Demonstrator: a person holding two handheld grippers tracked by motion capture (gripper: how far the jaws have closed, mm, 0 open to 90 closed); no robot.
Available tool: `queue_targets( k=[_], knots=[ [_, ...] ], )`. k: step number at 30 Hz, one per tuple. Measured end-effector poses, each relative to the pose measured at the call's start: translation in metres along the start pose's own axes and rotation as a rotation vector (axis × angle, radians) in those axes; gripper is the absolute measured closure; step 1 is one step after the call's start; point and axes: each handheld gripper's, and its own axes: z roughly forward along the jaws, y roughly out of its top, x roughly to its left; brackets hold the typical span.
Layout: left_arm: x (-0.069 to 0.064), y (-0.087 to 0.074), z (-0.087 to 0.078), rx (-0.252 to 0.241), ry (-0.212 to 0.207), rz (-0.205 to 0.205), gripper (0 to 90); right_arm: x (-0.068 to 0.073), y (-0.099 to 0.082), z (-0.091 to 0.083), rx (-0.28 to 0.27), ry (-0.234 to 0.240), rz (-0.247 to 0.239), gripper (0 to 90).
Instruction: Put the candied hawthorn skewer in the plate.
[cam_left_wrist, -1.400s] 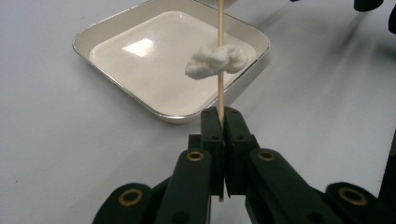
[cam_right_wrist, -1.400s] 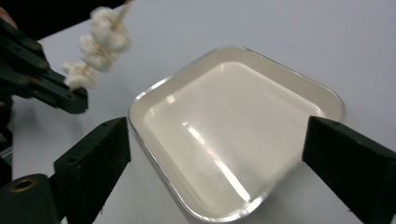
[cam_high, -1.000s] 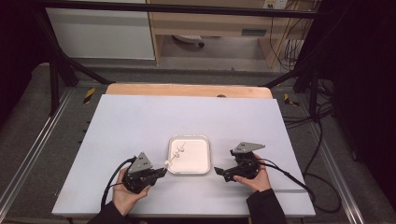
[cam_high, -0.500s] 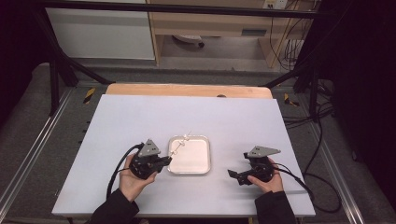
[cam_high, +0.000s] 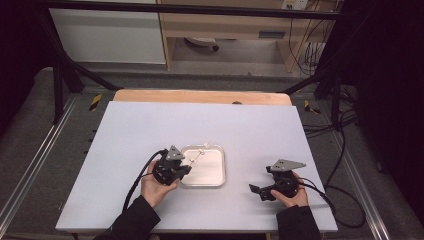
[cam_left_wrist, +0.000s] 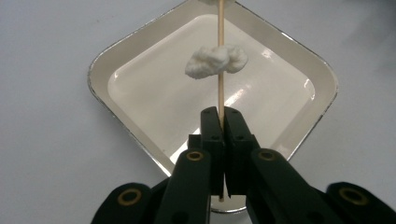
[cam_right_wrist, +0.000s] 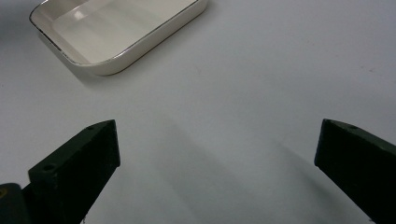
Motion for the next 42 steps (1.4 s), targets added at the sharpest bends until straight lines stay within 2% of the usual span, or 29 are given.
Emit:
queue_targets(
  k=[6,10,15,22,28,31,35,42],
  knots=[
    [-0.001,0.001,0.011,0.037,0.004,-0.009,88.2,-0.001,-0.001,-0.002,-0.005,0.006,0.014,0.9],
    [-0.003,0.001,0.018,0.067,0.020,0.001,88.2,-0.001,-0.001,-0.002,-0.013,0.005,0.009,0.9],
    [-0.004,0.001,0.025,0.112,0.017,-0.006,88.1,-0.001,-0.001,-0.002,-0.014,0.011,0.015,0.9],
    [-0.006,0.002,0.026,0.129,0.024,0.003,87.4,-0.001,-0.001,-0.002,-0.010,0.015,0.015,0.9],
    [-0.007,0.002,0.024,0.123,0.028,0.017,83.1,-0.001,-0.001,-0.002,-0.010,0.013,0.019,0.9],
    [-0.006,0.002,0.019,0.111,0.025,0.029,79.6,-0.001,0.000,-0.002,-0.010,0.012,0.017,0.9],
    [-0.004,0.001,0.007,0.081,0.027,0.058,70.1,-0.001,0.000,-0.003,-0.012,0.009,0.017,0.9],
    [0.005,-0.004,-0.014,0.053,0.011,0.091,44.9,-0.002,0.000,-0.006,-0.019,0.004,0.020,0.9]
  ],
)
